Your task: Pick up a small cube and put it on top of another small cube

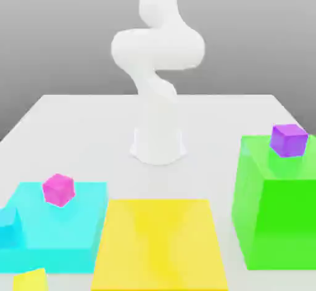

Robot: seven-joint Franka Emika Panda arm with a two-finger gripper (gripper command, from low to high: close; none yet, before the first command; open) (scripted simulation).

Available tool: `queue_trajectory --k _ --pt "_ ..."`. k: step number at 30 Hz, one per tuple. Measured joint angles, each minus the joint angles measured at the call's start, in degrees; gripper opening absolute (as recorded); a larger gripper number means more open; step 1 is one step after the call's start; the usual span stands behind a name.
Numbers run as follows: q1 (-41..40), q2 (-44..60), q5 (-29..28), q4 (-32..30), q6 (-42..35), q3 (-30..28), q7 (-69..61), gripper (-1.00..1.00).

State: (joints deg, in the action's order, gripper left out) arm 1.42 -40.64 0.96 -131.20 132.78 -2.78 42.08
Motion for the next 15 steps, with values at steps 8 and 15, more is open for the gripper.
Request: queue_trajectory --k 8,15 --pt "3.68 16.80 4.74 1.87 3.31 -8.75 -13.37 0.00" --pt "4.54 31.44 10.65 3.51 6.00 -14.32 -26.13 0.00"
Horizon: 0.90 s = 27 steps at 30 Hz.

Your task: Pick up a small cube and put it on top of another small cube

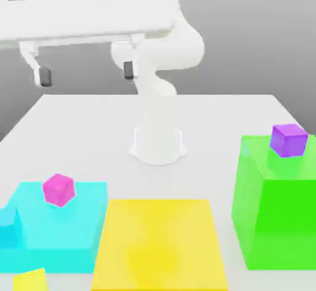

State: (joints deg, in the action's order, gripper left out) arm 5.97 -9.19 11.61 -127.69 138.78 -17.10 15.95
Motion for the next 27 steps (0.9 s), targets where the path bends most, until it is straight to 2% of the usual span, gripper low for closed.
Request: queue_trajectory --k 9,17,21,22,27 --pt "-3.95 18.54 5.70 2.05 3.65 -1.90 -15.07 0.00" --pt "-8.62 33.39 4.53 3.52 8.19 -2.31 -24.12 0.00" --pt "-11.63 41.63 7.40 5.30 13.81 0.86 -27.22 0.00" --pt "-12.11 42.83 7.93 5.59 14.69 1.44 -27.63 -1.00" --pt "-12.11 42.82 7.98 5.59 14.51 1.45 -27.67 -1.00"
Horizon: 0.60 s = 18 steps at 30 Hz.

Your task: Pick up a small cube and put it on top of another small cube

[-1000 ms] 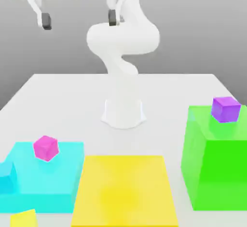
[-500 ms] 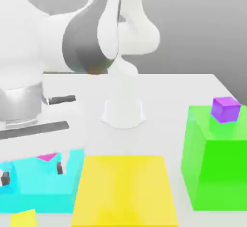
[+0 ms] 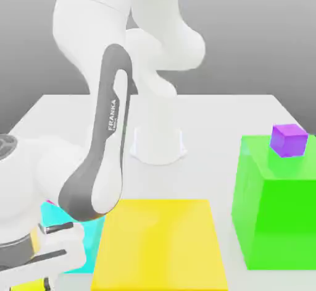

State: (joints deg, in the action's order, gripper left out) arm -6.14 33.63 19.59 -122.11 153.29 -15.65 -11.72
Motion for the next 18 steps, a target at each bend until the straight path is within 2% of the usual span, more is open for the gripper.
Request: queue_trajectory --k 2,8,13,18 --pt "0.07 -0.18 -0.14 -0.05 -0.09 -0.11 0.07 -1.00" --pt "2.66 -10.61 -4.81 -1.97 -6.73 -5.70 4.61 -1.00" --pt "3.63 -19.60 -7.97 -7.46 -9.38 -10.38 13.08 -1.00" --pt "2.90 -29.58 -14.74 -13.67 -11.12 -13.83 24.38 -1.00"
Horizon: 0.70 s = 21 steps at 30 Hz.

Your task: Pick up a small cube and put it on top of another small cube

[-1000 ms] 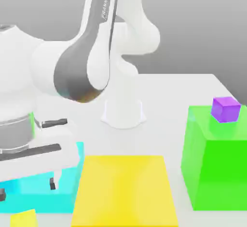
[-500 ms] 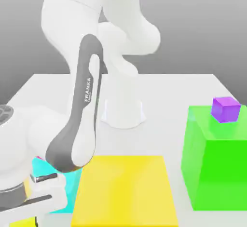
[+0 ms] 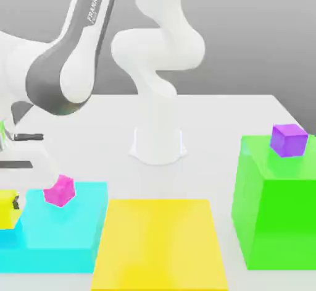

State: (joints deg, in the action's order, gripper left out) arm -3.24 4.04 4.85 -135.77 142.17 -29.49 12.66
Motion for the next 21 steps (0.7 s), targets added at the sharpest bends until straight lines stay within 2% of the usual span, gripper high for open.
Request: queue_trajectory --k 4,11,13,18,19,21 --pt "-2.49 -8.53 -7.38 -5.01 -1.28 -0.54 10.44 -1.00" --pt "-9.24 -22.50 -17.33 -16.52 -3.82 3.62 27.96 -1.00" --pt "-9.10 -23.02 -16.81 -19.99 -3.34 4.38 29.81 -1.00" --pt "-7.40 -14.26 -13.35 -23.17 7.30 2.96 27.90 -1.00" --pt "-7.24 -13.18 -12.94 -23.41 8.54 2.80 27.60 1.00" --pt "-7.24 -13.18 -12.94 -23.41 8.54 2.80 27.60 1.00"
